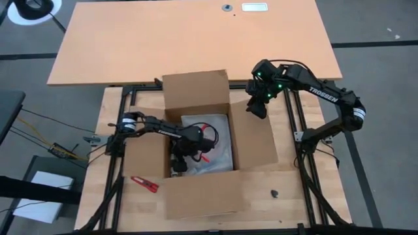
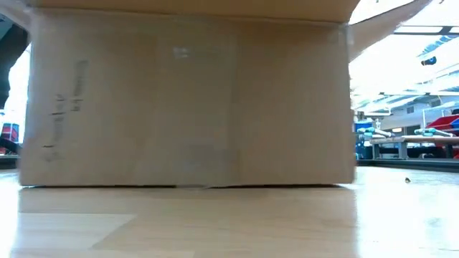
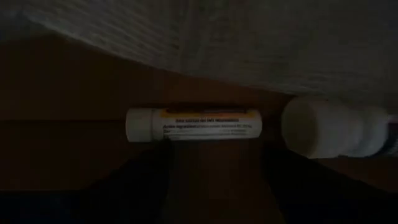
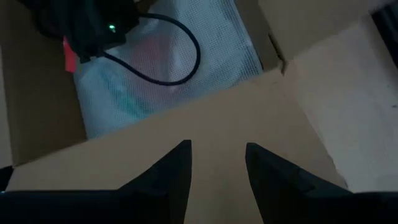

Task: Unpack boxes
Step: Put the white pill bottle into the zip bag

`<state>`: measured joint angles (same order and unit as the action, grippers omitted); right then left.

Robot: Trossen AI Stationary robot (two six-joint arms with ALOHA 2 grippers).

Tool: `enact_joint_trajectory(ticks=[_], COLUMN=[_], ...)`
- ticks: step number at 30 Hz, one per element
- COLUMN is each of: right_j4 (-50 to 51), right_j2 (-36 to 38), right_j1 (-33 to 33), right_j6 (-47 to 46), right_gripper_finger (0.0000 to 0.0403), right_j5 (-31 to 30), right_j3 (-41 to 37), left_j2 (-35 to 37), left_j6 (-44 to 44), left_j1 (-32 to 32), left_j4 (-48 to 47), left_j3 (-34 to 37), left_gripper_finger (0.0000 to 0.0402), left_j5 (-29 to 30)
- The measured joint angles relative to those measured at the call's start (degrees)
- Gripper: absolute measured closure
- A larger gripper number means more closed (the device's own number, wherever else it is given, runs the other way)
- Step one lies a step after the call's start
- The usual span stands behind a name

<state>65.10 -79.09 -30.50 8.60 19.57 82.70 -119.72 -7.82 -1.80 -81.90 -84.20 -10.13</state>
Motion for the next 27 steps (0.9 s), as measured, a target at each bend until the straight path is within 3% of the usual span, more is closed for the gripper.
enact_joint_trajectory(ticks=[8, 17, 21, 27], right_j4=[-0.9, -1.0, -1.4, -1.6], right_j2=[0.0, 0.0, 0.0, 0.0], right_j1=[0.0, 0.0, 0.0, 0.0], right_j6=[0.0, -0.6, -0.9, -0.8], right_gripper_finger=[0.0248, 0.0247, 0.0247, 0.0247], right_j5=[-0.3, -0.4, -0.4, -0.4], right_j3=[0.0, 0.0, 0.0, 0.0], left_j2=[0.7, 0.5, 0.1, -0.1], left_j6=[2.3, 0.1, -0.6, -2.6], left_j1=[-0.5, -0.5, -0.5, -0.5], left_j4=[2.8, 5.0, 4.7, 4.8], left_j3=[7.9, 8.1, 5.5, -5.0], left_gripper_finger=[0.0136, 0.0136, 0.0136, 0.014], left_j5=[-0.1, 1.5, 2.6, 9.3])
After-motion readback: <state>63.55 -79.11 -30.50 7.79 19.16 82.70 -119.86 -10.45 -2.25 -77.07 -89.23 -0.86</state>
